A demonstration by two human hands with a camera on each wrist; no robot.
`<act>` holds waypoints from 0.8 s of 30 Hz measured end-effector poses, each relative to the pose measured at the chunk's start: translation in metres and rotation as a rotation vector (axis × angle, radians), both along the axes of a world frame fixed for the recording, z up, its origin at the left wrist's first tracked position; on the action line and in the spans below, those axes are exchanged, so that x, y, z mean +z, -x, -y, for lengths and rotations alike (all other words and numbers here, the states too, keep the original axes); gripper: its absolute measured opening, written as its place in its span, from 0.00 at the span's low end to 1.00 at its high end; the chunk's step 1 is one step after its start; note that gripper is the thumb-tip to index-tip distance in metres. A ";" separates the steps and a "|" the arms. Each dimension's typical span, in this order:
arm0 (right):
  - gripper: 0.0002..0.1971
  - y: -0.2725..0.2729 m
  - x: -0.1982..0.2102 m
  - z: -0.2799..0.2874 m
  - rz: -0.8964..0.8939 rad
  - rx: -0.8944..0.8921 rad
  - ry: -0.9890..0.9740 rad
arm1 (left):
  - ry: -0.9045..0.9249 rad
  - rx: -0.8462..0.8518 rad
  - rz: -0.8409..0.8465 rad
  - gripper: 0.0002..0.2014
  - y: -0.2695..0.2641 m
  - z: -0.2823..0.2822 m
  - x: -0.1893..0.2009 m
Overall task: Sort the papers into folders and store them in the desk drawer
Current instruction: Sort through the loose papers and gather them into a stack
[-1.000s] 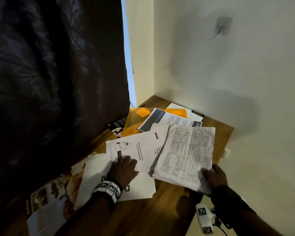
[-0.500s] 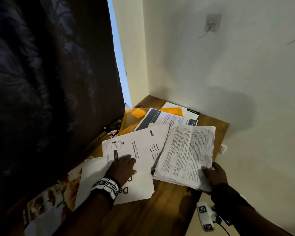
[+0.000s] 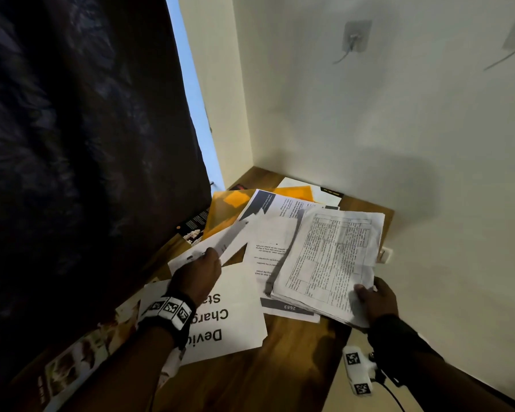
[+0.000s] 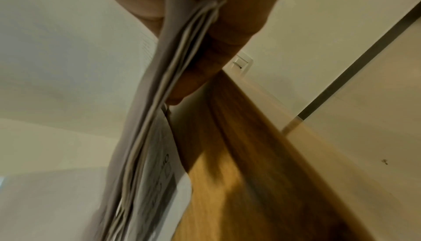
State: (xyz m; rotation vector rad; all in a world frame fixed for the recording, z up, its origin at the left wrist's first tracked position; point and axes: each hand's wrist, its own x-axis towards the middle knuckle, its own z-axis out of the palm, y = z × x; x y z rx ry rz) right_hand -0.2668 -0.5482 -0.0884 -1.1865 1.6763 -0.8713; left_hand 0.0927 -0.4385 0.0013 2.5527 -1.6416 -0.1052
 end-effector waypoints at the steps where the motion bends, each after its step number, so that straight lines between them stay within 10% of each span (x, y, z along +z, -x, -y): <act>1: 0.15 -0.003 0.001 -0.001 -0.006 0.021 -0.001 | -0.001 -0.015 -0.031 0.04 0.007 0.001 0.003; 12: 0.12 -0.060 0.018 -0.028 0.135 0.316 -0.057 | 0.046 -0.377 -0.217 0.25 0.120 0.037 -0.009; 16: 0.10 -0.071 0.016 -0.036 0.190 0.400 -0.132 | 0.082 -0.249 -0.447 0.09 0.139 0.043 -0.025; 24: 0.21 -0.074 0.028 -0.033 0.158 0.415 -0.180 | 0.017 -0.072 -0.988 0.09 0.141 0.045 -0.034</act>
